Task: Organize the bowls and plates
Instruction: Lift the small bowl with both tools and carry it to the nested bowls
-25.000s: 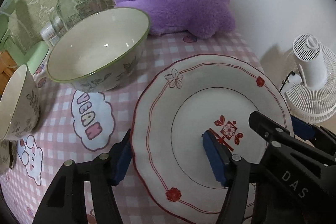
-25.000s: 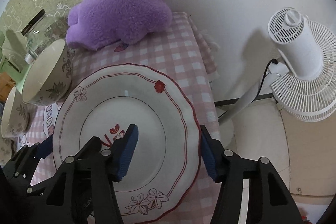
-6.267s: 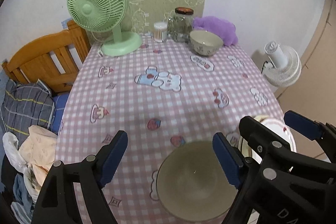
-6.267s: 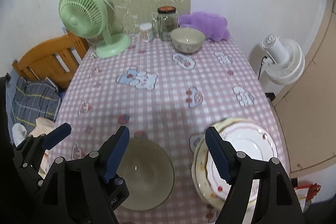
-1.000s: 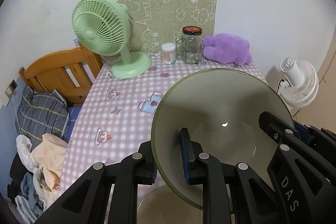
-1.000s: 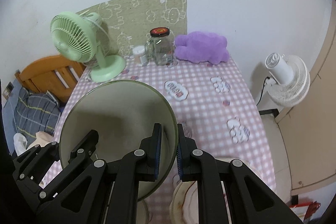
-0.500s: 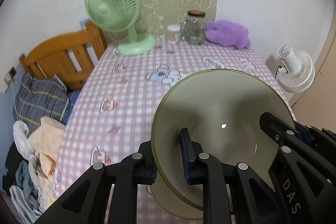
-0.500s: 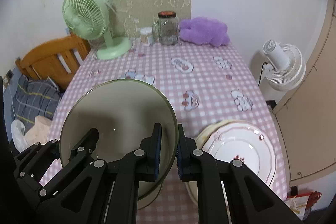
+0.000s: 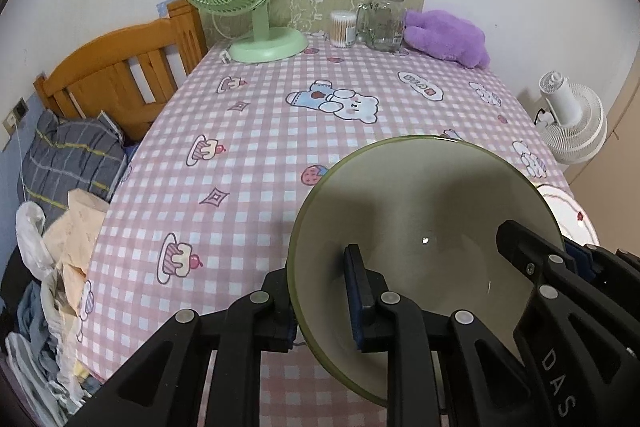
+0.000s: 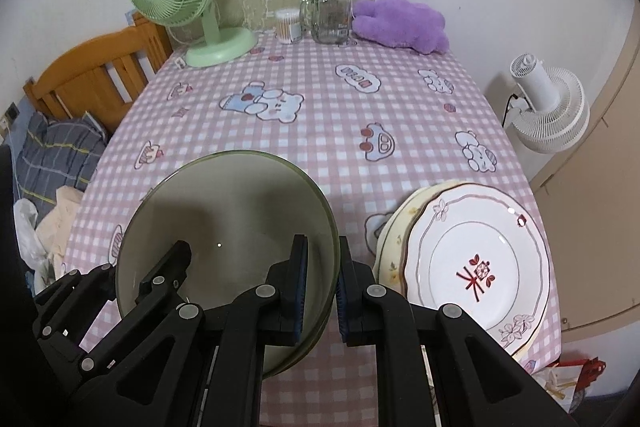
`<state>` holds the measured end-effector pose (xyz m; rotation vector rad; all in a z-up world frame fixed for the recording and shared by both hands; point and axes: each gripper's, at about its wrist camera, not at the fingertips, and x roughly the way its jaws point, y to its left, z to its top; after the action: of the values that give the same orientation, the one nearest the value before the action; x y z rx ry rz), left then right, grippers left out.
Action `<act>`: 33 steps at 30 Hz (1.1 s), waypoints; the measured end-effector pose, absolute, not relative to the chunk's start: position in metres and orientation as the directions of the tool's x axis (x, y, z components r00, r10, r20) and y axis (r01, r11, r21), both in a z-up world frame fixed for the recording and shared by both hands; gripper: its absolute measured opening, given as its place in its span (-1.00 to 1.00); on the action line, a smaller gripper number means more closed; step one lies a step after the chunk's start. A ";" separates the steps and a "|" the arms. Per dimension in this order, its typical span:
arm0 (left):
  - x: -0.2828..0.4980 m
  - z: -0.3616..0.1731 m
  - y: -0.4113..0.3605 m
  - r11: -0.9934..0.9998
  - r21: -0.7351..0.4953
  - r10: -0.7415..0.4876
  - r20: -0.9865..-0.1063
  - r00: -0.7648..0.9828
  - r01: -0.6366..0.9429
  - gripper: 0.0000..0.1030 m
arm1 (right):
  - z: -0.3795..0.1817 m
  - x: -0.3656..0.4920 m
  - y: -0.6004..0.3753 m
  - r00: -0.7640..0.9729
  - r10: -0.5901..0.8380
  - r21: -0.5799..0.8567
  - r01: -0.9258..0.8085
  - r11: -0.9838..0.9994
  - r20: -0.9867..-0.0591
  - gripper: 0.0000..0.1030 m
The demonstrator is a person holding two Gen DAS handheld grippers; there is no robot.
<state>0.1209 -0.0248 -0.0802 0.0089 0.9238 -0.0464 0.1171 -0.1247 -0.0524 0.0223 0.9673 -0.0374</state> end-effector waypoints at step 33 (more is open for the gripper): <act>0.115 -0.097 -0.016 0.997 -0.051 -0.077 -0.830 0.552 0.062 -0.63 | -0.065 0.108 -0.111 0.526 -0.119 -0.105 0.055 0.993 -0.842 -0.78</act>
<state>0.1152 -0.0161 -0.0974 -0.0164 0.9823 -0.0817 0.1082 -0.1109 -0.0654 -0.0687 1.0121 -0.1038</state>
